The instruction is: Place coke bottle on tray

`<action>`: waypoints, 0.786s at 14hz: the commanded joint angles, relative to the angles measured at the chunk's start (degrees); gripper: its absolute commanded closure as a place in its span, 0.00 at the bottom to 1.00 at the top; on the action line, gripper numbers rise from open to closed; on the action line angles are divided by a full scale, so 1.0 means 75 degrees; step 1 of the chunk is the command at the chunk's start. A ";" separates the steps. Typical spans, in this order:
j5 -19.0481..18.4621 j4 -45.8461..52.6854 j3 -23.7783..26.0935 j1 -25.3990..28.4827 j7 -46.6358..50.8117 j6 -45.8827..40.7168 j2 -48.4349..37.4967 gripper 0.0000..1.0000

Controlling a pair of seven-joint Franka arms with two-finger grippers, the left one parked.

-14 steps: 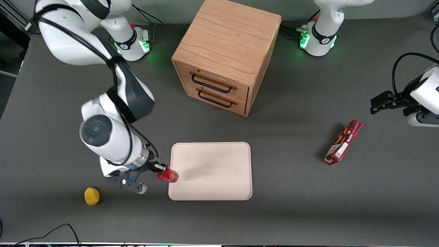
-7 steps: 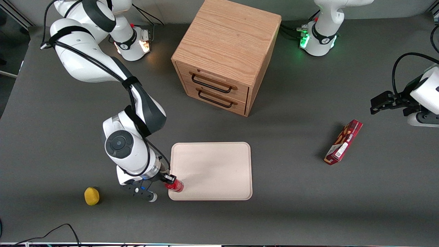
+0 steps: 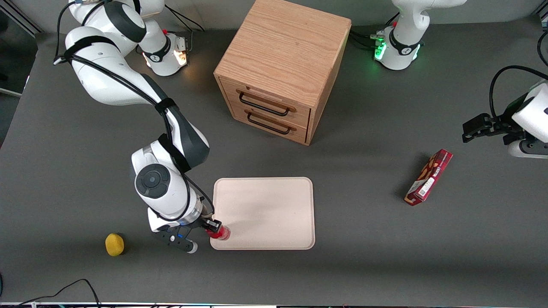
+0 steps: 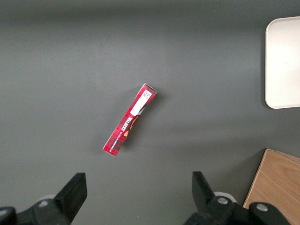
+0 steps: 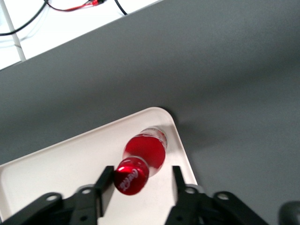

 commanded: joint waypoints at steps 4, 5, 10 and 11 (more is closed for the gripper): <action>-0.0113 -0.0020 0.0572 -0.0377 -0.1331 -0.2870 -0.2319 0.00; 0.0062 -0.0266 0.0607 -0.0482 -0.1517 -0.3537 -0.3045 0.00; 0.2869 -0.2988 -0.1599 -0.0858 -0.4383 -0.5115 -0.7156 0.00; 0.3270 -0.4055 -0.2362 -0.0858 -0.5040 -0.4662 -0.8036 0.00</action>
